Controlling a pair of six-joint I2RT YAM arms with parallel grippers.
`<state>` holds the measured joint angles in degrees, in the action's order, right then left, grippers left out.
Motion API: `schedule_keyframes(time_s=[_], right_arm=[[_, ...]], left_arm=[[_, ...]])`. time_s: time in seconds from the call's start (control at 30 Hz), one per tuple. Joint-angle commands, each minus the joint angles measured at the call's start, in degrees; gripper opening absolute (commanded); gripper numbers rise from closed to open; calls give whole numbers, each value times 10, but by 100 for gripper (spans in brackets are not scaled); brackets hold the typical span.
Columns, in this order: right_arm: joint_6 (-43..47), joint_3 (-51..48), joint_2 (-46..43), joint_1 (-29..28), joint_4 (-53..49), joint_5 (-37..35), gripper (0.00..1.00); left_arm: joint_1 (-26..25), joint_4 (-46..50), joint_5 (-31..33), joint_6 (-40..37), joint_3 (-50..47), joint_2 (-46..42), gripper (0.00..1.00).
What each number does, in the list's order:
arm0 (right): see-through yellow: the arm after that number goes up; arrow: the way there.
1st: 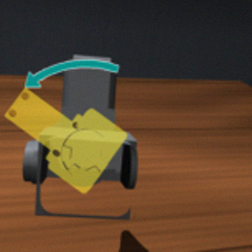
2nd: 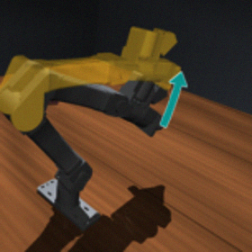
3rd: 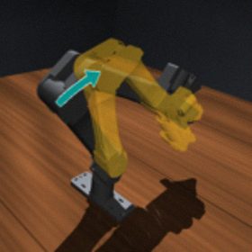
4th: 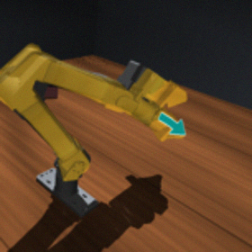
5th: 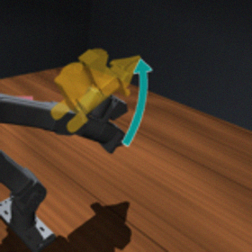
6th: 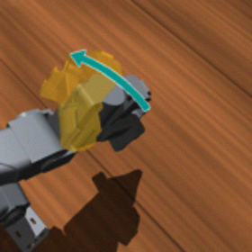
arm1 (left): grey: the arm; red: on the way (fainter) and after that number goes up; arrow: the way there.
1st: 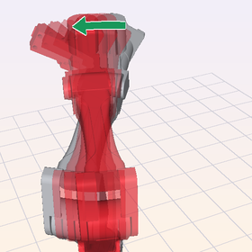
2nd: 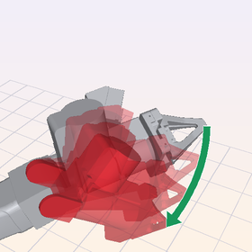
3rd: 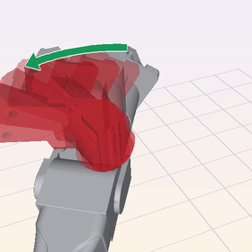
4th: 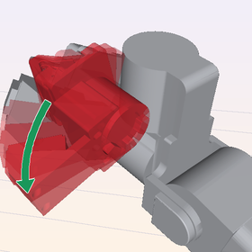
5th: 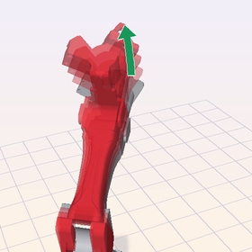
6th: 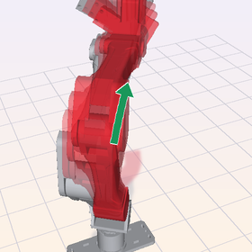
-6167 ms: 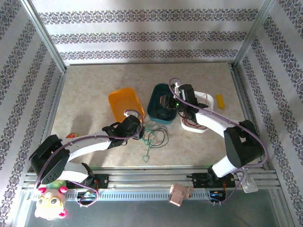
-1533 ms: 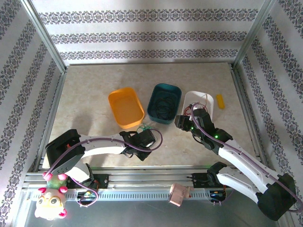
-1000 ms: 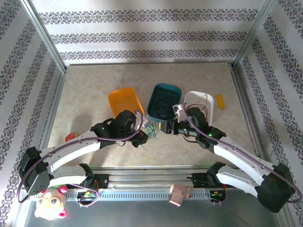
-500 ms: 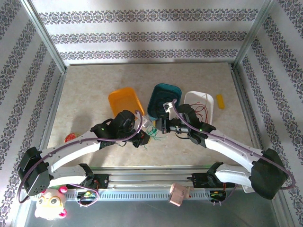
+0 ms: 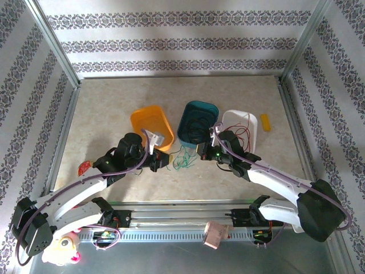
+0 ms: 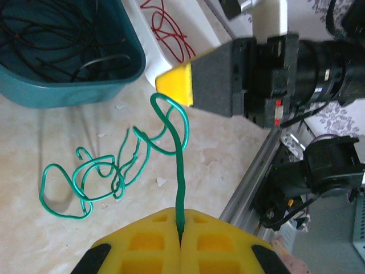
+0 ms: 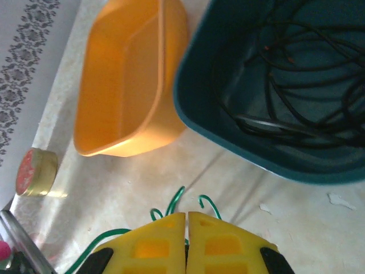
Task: Untangle the cables
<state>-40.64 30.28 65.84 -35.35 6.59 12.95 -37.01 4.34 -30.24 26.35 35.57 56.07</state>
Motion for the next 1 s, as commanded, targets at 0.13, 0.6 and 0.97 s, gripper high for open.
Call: schedule_keyframes(time_s=[0.13, 0.6, 0.97], right_arm=[[-1, -17, -3, 2, -12, -33, 0], [-8, -58, 42, 0, 6, -25, 8], [37, -30, -20, -29, 23, 5, 50]], left_arm=[[29, -53, -1, 30, -1, -14, 0], [107, -32, -32, 17, 45, -7, 0], [86, -35, -64, 9, 43, 19, 0]])
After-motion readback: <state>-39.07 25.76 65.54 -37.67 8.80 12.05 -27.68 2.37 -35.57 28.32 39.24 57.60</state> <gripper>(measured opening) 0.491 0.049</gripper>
